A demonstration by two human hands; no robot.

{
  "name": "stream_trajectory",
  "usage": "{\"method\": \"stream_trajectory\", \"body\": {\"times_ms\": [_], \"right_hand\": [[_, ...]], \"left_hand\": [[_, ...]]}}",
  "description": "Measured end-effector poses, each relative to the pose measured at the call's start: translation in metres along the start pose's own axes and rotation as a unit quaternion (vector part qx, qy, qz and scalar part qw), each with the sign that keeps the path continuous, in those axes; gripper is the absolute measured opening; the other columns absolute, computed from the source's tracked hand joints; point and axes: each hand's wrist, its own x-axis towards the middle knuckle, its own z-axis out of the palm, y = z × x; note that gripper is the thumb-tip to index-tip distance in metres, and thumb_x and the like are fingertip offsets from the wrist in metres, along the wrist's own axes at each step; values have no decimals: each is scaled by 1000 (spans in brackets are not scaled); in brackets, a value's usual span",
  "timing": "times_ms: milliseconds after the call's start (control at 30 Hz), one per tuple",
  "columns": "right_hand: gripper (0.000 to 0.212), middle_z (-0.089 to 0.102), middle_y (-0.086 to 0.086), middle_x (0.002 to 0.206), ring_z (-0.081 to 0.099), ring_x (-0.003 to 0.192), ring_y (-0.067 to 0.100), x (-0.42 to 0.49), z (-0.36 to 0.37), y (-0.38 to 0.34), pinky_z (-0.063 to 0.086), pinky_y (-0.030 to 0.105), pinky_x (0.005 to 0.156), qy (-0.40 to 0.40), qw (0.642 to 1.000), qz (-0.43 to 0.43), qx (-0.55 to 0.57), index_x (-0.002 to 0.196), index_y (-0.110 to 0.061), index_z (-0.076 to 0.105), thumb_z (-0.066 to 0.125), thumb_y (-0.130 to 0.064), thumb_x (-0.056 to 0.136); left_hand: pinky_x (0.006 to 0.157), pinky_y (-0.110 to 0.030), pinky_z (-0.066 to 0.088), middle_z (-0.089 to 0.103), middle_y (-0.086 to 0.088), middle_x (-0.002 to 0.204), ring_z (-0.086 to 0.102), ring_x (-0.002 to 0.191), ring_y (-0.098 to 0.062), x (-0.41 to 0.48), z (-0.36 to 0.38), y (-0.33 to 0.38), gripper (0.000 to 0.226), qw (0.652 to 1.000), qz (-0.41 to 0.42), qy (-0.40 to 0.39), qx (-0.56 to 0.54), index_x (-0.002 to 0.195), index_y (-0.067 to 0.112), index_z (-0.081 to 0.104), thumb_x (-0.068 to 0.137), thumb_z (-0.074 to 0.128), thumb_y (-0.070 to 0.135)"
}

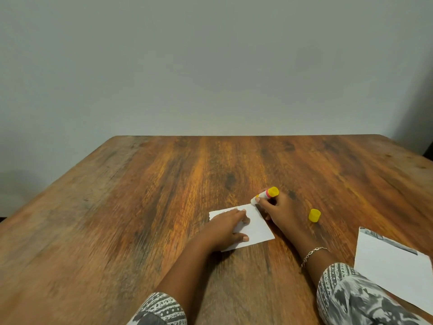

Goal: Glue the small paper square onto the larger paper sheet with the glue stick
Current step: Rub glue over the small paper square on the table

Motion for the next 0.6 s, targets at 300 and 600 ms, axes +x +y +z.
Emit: {"method": "stream_trajectory", "body": {"times_ms": [300, 600], "right_hand": [[18, 66, 7, 87, 58, 69, 11, 1, 0, 3, 40, 19, 55, -17, 1000, -1, -1, 96, -7, 64, 62, -20, 84], [10, 64, 4, 82, 56, 67, 10, 2, 0, 1, 41, 20, 56, -22, 1000, -14, -1, 90, -10, 63, 62, -18, 84]], "left_hand": [[113, -36, 21, 27, 1, 152, 23, 139, -18, 2, 3, -3, 47, 1000, -5, 4, -7, 134, 22, 39, 91, 54, 28], [114, -36, 19, 27, 1, 152, 22, 140, -18, 3, 3, -3, 48, 1000, -8, 3, -11, 135, 22, 37, 91, 54, 29]]}}
